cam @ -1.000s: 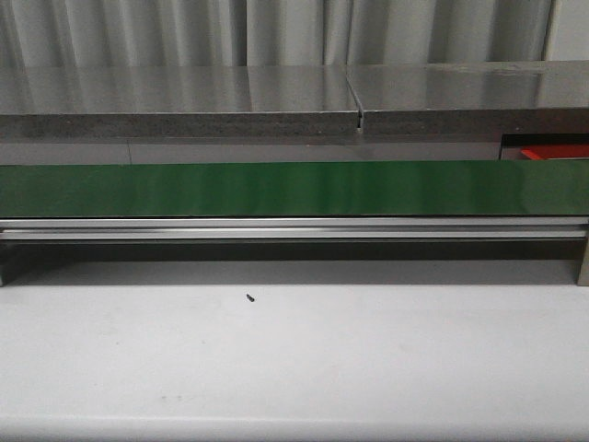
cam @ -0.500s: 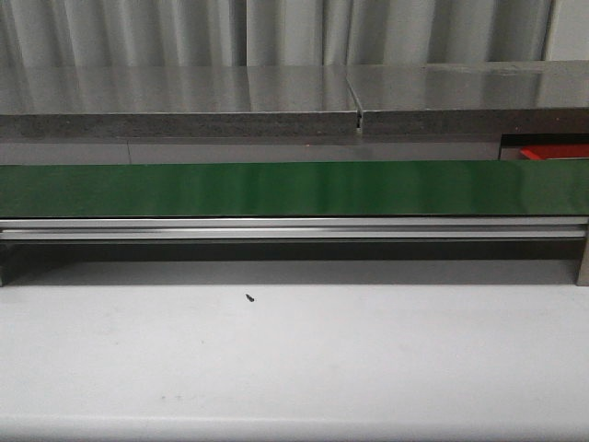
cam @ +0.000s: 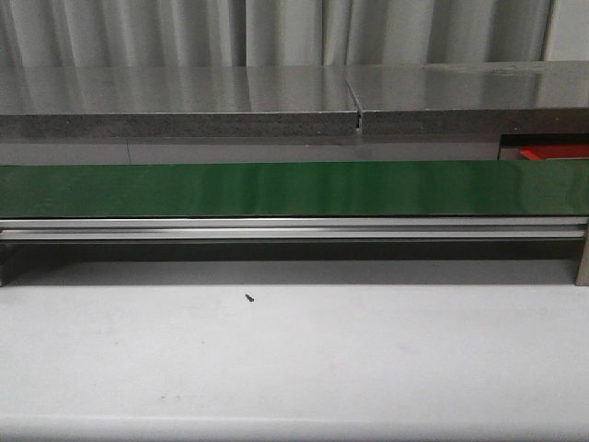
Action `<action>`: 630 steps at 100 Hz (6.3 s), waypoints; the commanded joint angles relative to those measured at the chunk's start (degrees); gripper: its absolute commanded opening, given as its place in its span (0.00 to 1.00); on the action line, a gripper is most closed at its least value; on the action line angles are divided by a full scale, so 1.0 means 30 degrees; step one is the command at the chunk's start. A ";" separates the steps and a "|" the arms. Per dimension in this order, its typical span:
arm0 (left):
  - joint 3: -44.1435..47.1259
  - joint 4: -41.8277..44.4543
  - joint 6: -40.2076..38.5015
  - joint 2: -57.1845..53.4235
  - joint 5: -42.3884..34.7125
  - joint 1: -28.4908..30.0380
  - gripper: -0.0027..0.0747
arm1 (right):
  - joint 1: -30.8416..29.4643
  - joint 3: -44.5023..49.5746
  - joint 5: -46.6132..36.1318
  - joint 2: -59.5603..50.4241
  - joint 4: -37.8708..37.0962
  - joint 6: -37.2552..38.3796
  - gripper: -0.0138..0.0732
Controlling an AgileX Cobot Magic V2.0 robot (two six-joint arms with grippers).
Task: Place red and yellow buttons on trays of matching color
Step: 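Lower the yellow button into the yellow tray and open the right gripper, then move the left gripper over another red button on the table, then grasp the red button with the left gripper and set it on the belt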
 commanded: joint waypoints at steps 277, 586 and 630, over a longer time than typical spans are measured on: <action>-1.5358 0.0009 -0.2112 1.9750 0.5682 1.1635 0.85 | 0.5256 1.3340 -0.2490 -2.0399 0.0496 -0.2788 0.08; -2.0165 -0.1777 0.0592 2.2591 1.0134 0.6240 0.77 | 0.5256 1.3340 -0.2490 -2.0399 0.0496 -0.2788 0.08; -2.0165 -0.0141 0.0099 1.9493 0.9425 0.7938 0.93 | 0.5256 1.3340 -0.2490 -2.0399 0.0496 -0.2788 0.08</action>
